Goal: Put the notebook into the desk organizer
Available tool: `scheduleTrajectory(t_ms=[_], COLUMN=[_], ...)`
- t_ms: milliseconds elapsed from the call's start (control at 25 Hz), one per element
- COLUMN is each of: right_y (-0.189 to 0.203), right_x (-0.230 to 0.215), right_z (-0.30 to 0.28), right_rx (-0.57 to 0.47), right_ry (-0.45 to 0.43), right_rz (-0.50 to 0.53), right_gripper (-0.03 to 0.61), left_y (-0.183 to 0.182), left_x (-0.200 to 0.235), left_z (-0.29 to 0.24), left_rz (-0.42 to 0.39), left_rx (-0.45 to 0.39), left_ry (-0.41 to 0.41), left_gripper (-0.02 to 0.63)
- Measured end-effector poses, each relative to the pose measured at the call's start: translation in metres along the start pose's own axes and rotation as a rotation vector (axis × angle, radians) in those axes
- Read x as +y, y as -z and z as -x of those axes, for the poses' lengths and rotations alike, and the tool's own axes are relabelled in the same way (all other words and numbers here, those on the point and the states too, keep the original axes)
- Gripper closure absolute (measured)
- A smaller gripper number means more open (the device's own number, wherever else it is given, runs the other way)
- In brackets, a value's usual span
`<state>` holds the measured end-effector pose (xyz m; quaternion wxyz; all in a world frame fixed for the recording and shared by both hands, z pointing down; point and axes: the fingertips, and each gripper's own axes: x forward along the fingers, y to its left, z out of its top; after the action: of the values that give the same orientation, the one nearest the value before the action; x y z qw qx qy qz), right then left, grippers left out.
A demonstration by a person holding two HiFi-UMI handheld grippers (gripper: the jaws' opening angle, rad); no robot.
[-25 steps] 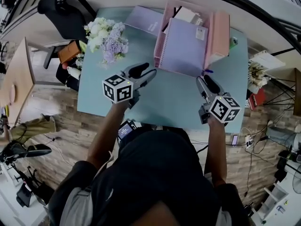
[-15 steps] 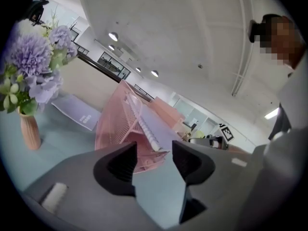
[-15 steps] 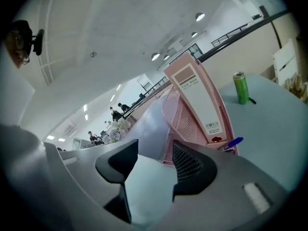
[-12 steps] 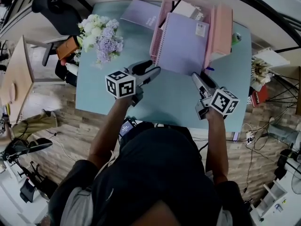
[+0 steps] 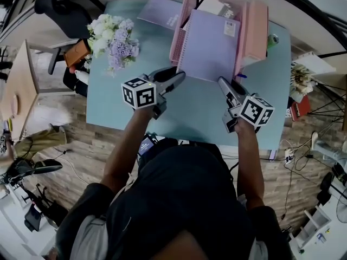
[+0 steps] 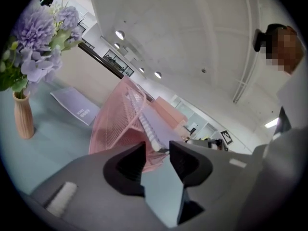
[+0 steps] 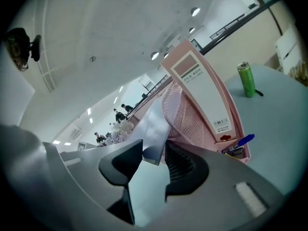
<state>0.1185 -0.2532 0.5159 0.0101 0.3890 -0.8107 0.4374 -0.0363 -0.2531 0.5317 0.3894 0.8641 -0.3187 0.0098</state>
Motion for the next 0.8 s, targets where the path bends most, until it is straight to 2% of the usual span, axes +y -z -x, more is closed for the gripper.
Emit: scheduleTrajectory(t_ms=[80,200,400,560,800], right_y=[-0.001,-0.003,-0.005,0.000,0.019], right_x=[0.004,0.015,0.036,0.052,0.064], right_z=[0.002,0.004,0.011,0.016,0.026], right_rx=[0.014,0.032,0.038,0.049,0.071], right_ry=[0.010,0.022,0.070,0.103,0.141], right_rz=[0.025,0.059,0.240,0.377,0.476], right_gripper=[0.458,0.486,0.502,0.503,0.505], left_y=[-0.001,-0.004,-0.006,-0.002,0.011], left_x=[-0.003,-0.006,-0.020,-0.029,-0.049], left_z=[0.000,0.002,0.006,0.011,0.024], left_rz=[-0.009,-0.061,-0.265,-0.395,-0.549], left_rx=[-0.005,-0.005,0.031,0.066,0.099], left_ry=[0.002,-0.028,-0.105,-0.146,-0.173], left_gripper=[0.446,0.460,0.469,0.469,0.472])
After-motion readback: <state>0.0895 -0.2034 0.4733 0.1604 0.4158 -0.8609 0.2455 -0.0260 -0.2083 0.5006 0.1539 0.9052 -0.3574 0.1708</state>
